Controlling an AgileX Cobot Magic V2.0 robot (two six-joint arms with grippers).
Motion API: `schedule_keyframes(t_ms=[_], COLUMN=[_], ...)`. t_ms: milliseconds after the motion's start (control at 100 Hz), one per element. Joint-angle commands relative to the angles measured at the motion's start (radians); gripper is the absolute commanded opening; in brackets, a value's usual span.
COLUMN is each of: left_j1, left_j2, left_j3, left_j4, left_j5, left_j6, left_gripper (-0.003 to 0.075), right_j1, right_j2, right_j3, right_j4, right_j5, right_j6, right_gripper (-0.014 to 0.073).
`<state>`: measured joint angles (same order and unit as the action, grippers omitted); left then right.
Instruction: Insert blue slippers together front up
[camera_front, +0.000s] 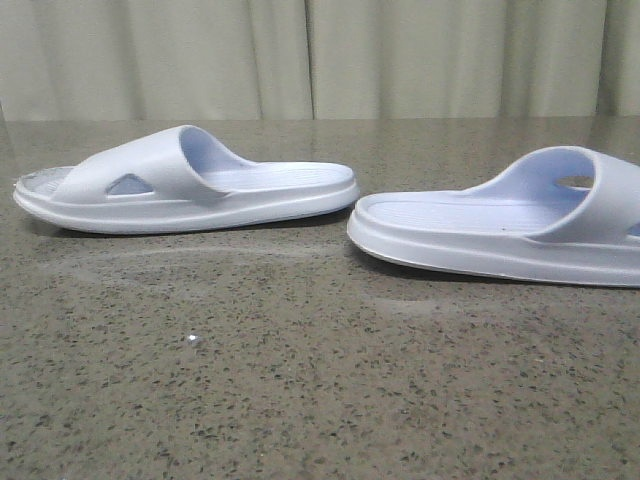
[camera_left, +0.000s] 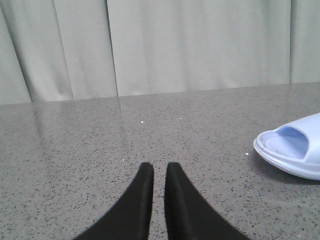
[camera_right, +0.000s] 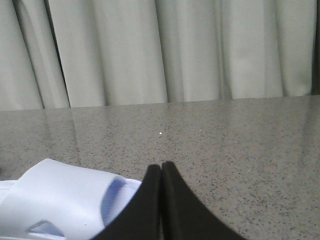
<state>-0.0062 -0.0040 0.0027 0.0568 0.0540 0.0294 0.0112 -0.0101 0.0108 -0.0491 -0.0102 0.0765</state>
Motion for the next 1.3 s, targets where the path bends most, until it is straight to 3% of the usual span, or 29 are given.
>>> schedule_keyframes(t_ms=[0, 1290], left_j1=[-0.009, -0.009], left_j2=[-0.029, -0.029], left_j3=[0.008, 0.008], left_j4=[-0.005, -0.005], left_j5=[-0.077, -0.112], left_j6=[-0.012, -0.012], left_gripper=[0.0016, 0.0016], right_j1=[0.000, 0.000], right_j2=[-0.020, -0.020], right_j3=[0.021, 0.021], right_j4=[-0.011, -0.011], right_j5=[-0.077, -0.077], right_j6=[-0.002, -0.002], right_gripper=[-0.0107, -0.0107])
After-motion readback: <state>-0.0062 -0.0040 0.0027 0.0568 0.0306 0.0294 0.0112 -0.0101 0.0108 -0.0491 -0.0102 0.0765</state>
